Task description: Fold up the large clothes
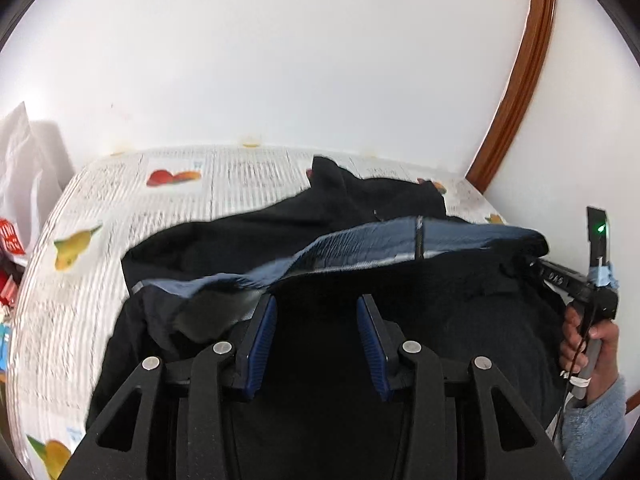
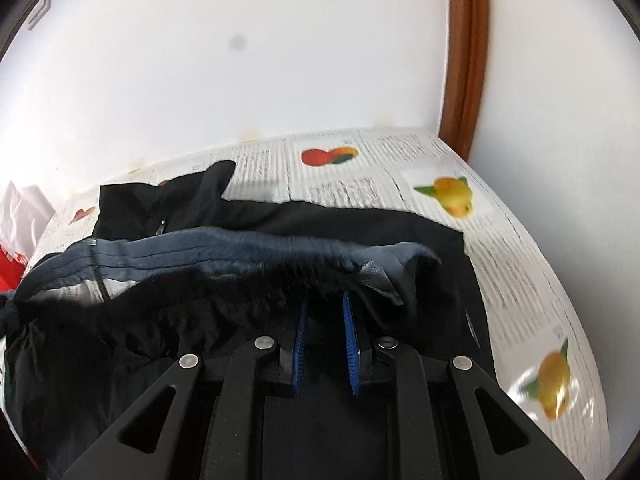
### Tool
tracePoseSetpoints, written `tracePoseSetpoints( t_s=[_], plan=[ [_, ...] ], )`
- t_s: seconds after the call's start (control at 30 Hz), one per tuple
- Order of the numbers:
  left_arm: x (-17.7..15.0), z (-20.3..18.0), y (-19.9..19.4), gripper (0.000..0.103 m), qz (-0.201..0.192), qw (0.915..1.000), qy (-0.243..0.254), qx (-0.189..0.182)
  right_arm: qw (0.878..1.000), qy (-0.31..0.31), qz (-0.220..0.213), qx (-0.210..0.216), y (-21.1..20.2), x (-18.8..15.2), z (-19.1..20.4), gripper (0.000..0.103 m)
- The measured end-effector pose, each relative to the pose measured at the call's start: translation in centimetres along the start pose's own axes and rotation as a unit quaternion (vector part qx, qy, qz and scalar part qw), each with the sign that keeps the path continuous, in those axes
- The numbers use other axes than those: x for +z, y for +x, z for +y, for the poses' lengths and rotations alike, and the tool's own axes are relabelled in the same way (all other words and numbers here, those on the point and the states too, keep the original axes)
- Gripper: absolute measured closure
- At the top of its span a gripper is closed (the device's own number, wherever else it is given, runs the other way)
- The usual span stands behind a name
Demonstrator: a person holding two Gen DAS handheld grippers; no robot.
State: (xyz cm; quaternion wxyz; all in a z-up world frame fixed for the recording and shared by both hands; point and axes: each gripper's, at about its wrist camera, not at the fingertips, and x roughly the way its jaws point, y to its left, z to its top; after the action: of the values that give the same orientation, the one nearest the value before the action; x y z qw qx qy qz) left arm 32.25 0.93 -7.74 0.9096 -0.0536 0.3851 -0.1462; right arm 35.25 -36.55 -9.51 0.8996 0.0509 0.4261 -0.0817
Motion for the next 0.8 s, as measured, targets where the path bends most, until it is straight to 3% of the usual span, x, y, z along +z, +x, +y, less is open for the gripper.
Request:
tracePoseSetpoints(
  t_s=[0.2,0.5,0.63,0.8],
  plan=[
    [1.3,1.8,0.8,0.063,-0.013,0.9997,-0.017,0.015,0.999,-0.031,0.009,-0.019,2.8,0.5,0.8,0.085],
    [1.5,3.1,3.4,0.063,-0.001,0.9991,-0.013,0.041,0.999,-0.038,0.023,-0.018,6.1,1.7,0.2,0.085],
    [2.5,2.4,3.8,0.047,-0.011,0.9994,-0.015,0.028,0.998,-0.044,0.029,-0.023,7.4,1.8,0.3,0.083],
    [3.0,1.4,3.5,0.043,-0.024,0.9996,-0.005,0.011,0.998,-0.052,0.030,-0.029,8.1,1.6,0.3,0.083]
  ],
)
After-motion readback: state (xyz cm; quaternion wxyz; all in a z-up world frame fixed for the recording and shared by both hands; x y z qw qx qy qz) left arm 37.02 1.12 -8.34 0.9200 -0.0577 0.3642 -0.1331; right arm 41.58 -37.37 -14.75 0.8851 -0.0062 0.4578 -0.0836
